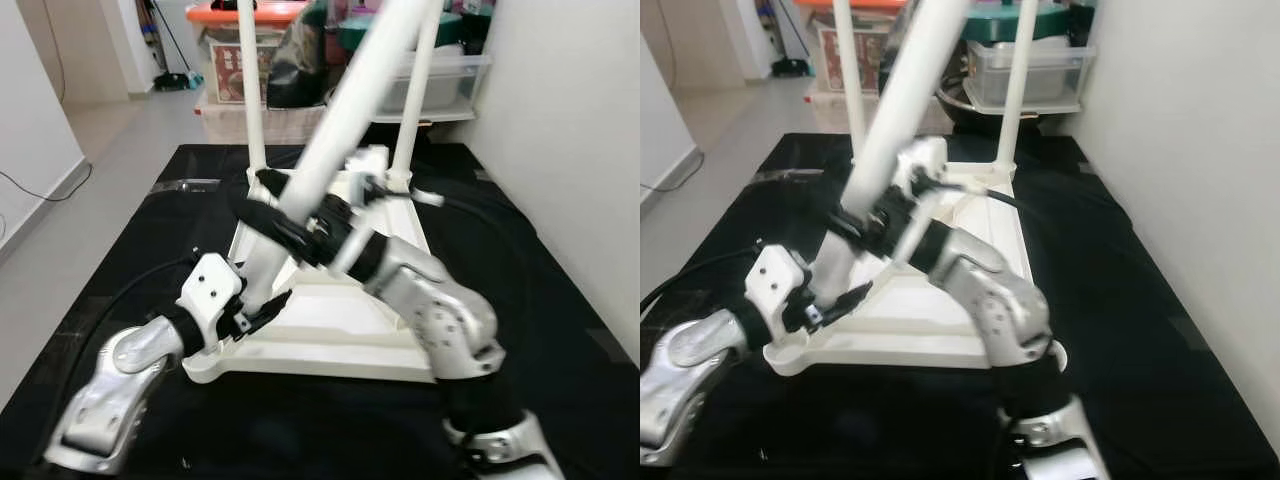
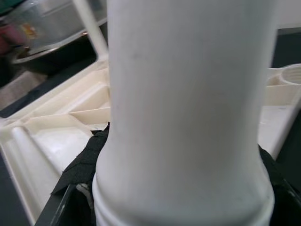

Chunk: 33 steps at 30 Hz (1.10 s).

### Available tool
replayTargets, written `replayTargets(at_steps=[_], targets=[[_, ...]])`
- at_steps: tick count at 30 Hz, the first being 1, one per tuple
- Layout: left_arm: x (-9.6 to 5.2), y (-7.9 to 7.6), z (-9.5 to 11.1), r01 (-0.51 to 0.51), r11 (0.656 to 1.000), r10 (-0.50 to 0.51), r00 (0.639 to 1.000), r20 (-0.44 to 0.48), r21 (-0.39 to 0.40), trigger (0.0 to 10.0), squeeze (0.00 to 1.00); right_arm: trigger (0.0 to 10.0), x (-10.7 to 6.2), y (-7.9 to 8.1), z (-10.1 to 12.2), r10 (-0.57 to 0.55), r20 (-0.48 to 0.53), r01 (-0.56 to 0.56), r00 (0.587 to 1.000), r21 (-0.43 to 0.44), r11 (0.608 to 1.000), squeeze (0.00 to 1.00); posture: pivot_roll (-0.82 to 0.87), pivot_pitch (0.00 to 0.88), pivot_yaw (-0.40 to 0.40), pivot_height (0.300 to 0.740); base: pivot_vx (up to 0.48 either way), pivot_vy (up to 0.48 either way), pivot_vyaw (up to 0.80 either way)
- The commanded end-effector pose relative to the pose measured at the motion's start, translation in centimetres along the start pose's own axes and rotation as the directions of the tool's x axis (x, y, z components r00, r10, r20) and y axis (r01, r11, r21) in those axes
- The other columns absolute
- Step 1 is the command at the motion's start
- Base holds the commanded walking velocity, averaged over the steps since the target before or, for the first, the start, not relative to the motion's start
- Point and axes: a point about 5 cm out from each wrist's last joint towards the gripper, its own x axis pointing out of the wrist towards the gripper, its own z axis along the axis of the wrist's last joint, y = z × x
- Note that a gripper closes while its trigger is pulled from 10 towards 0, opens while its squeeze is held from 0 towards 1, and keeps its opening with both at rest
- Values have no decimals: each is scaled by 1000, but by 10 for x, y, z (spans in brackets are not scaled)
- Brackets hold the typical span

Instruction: Building children table

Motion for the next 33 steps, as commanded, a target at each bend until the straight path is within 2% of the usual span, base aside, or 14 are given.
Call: replayTargets(at_steps=[1, 8, 12, 17, 18, 19, 21, 23, 24, 25, 26, 28, 29, 33], targets=[[-6, -6, 4, 75, 997, -75, 997, -12, -2, 10000, 0, 10000, 0, 13, -3, 143, -1, -142, 990, 57, 988, 0, 116, 0, -25, 740, 0, 0, 0], [-14, -17, 10, 168, 985, -169, 986, -16, -43, 10000, 0, 10000, -2, 17, -9, 219, -13, -218, 976, 68, 974, 0, 116, 0, -28, 740, 0, 0, 0], [-30, -40, 3, 313, 944, -322, 944, -73, -105, 10000, 0, 9333, -1, 13, -9, 216, -2, -215, 976, 56, 975, 0, 129, 0, -27, 740, 0, 0, 0], [-39, -43, 3, 357, 922, -372, 923, -93, -147, 10000, 0, 9412, -2, 13, -8, 228, 5, -228, 974, 58, 972, 0, 131, 0, -28, 740, 0, 0, 0], [-44, -43, -1, 391, 907, -411, 903, -124, -159, 10000, 0, 9569, -2, 13, -7, 237, 11, -237, 971, 58, 970, 0, 130, 0, -28, 740, 0, 0, 0], [-46, -44, -3, 404, 900, -426, 895, -135, -164, 10000, 0, 8627, -3, 13, -6, 242, 14, -243, 970, 58, 968, 0, 128, 0, -28, 740, 0, 0, 0], [-48, -44, -4, 418, 892, -442, 885, -143, -172, 10000, 0, 7804, -3, 13, -5, 256, 18, -257, 966, 61, 965, 0, 126, 0, -28, 740, 0, 0, 0], [-48, -44, -4, 425, 888, -450, 881, -144, -175, 10000, 0, 7804, -4, 14, -5, 267, 20, -268, 963, 66, 961, 0, 126, 0, -28, 740, 0, 0, 0], [-48, -43, -5, 428, 886, -454, 879, -148, -178, 10000, 0, 6235, -5, 16, -5, 277, 21, -278, 961, 71, 958, 0, 123, 0, -26, 740, 0, 0, 0], [-48, -43, -5, 433, 883, -460, 875, -150, -181, 10000, 0, 6235, -5, 16, -5, 285, 22, -286, 958, 76, 955, 0, 123, 0, -26, 740, 0, 0, 0], [-49, -41, -6, 435, 879, -465, 873, -148, -197, 10000, 0, 3098, -7, 20, -5, 312, 43, -315, 949, 101, 944, 0, 123, 0, -27, 740, 0, 0, 0], [-49, -40, -7, 436, 873, -471, 870, -146, -217, 10000, 0, 3098, -9, 24, -4, 343, 69, -349, 937, 129, 928, 0, 123, 0, -27, 740, 0, 0, 0], [-48, -37, -10, 436, 873, -472, 867, -158, -217, 10000, 0, 0, -10, 27, -6, 359, 66, -364, 931, 134, 922, 0, 118, 0, -26, 740, 0, 0, 0], [-48, -36, -11, 437, 873, -473, 866, -162, -216, 10000, 0, 0, -11, 28, -6, 362, 63, -367, 930, 134, 920, 0, 118, 0, -26, 740, 0, 0, 0]])
